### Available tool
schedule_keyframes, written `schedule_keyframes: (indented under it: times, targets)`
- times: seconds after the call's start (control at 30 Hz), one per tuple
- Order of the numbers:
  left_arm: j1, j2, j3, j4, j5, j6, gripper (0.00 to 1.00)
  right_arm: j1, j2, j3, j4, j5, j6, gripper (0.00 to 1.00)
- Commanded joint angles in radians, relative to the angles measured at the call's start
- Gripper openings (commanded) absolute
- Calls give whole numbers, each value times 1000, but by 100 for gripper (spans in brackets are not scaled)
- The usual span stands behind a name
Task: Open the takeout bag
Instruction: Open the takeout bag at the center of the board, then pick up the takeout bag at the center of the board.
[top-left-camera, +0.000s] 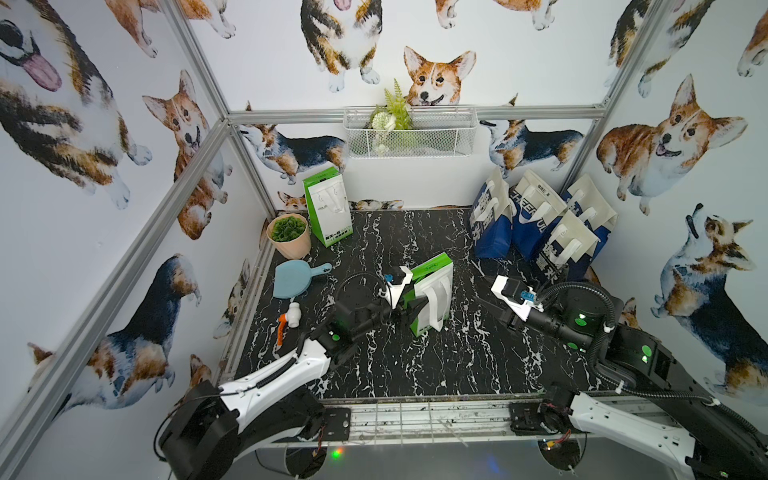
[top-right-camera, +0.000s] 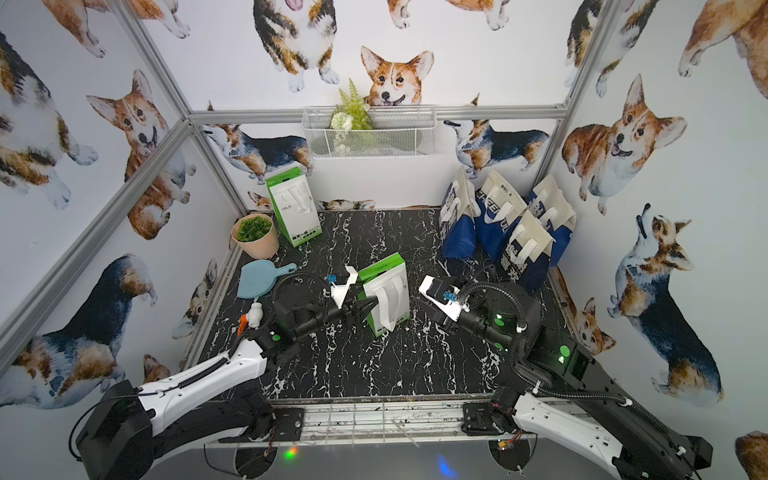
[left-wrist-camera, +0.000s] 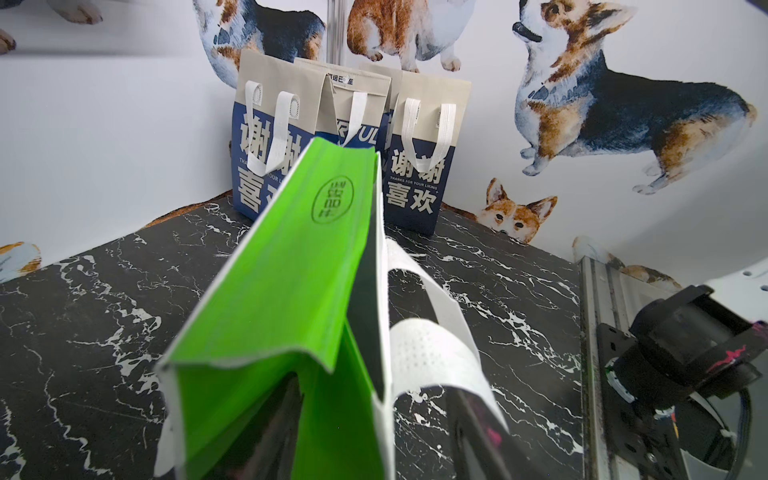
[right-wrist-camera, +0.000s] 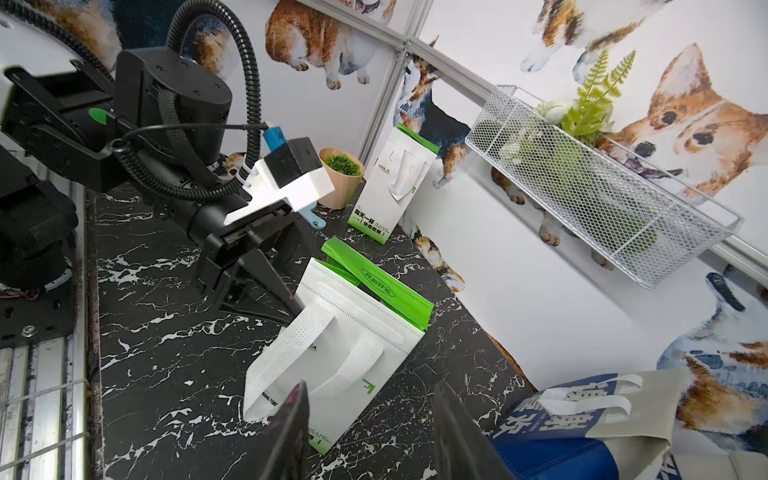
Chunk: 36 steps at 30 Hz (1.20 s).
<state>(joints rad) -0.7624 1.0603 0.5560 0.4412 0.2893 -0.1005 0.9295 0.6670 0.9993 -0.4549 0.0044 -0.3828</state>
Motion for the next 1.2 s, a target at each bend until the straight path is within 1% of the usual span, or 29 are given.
schedule_keyframes:
  times: [0.0, 0.07, 0.13, 0.27, 0.4, 0.43, 0.5, 0.53, 0.57, 0.67, 0.77, 0.87, 0.93, 1.03, 1.17]
  targets:
    - [-1, -6, 43, -140, -27, -5, 56, 2, -27, -16, 35, 12, 39, 49]
    - [0, -1, 67, -172, -31, -12, 53, 2, -38, -29, 36, 15, 41, 49]
    - [0, 9, 87, -186, -9, -13, 49, 2, -45, -35, 33, 17, 43, 49]
    - [0, 39, 107, -182, -7, -15, 44, 1, -56, -41, 36, 11, 46, 49]
    - [0, 62, 135, -195, -5, -11, 34, 2, -67, -47, 33, 14, 48, 49]
    - [0, 64, 139, -196, 0, -11, 30, 1, -71, -50, 34, 14, 48, 49]
    - [-1, 64, 143, -191, 7, -10, 16, 2, -75, -55, 36, 17, 48, 49]
    - [-1, 66, 145, -187, 14, -8, 4, 2, -76, -56, 36, 18, 48, 49]
    - [0, 68, 147, -185, 19, -7, 0, 2, -77, -55, 36, 18, 49, 49]
    - [-2, 76, 159, -182, 50, 5, 0, 2, -81, -56, 35, 20, 47, 49]
    - [-1, 63, 172, -164, 108, 42, 0, 2, -92, -60, 39, 24, 45, 49]
    - [-1, 32, 203, -153, 112, 61, 0, 2, -100, -68, 45, 29, 43, 49]
    - [-1, 27, 260, -185, 118, 79, 0, 2, -98, -69, 47, 32, 43, 49]
    - [0, 45, 375, -269, 101, 103, 0, 2, -97, -70, 45, 32, 43, 49]
    - [2, 72, 458, -322, 38, 146, 0, 1, -103, -71, 44, 35, 44, 49]
